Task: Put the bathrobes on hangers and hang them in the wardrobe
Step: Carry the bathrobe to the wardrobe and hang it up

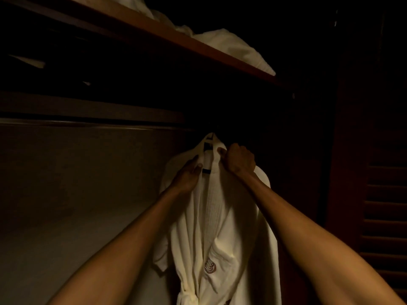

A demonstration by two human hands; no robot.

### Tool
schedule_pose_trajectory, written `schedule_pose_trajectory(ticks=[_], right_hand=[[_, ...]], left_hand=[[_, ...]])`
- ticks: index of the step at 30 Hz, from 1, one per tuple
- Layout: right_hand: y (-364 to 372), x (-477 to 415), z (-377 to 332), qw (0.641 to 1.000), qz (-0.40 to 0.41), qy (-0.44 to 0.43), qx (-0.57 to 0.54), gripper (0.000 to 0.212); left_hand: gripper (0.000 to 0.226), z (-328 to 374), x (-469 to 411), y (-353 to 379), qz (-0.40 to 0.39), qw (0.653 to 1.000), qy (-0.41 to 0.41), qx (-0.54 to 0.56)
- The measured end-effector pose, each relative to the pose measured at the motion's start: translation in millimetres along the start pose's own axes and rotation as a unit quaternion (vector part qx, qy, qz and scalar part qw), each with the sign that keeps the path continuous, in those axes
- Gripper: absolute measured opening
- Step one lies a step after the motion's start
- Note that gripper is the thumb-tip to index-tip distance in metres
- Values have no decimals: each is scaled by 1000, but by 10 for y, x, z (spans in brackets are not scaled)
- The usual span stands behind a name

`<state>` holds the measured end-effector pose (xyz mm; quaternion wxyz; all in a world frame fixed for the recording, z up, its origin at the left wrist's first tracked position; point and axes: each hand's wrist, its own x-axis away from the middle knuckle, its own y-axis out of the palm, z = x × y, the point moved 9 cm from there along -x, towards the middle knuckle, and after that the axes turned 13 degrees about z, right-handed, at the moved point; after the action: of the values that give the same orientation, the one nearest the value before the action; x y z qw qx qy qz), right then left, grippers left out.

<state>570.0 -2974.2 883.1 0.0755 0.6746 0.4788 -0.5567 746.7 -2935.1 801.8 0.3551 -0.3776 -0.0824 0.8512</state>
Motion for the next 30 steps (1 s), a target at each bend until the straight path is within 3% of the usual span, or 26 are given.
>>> schedule_pose_trajectory(ticks=[17,22,26,30], right_hand=[[155,225,207,994,-7,-99,51,39],[-44,447,471,995,-22,-93,18,33],[-207,576,622,994,-46,-82,-53,39],[-445,831,694,990,-20,-114,-76,47]], left_hand=[[48,-242,323,136,1,997,8,77],[42,-112,544,18,64,997,-1,31],[28,108,856,-126,125,992,16,-10],[22,305,1370,-222,158,986,17,-47]])
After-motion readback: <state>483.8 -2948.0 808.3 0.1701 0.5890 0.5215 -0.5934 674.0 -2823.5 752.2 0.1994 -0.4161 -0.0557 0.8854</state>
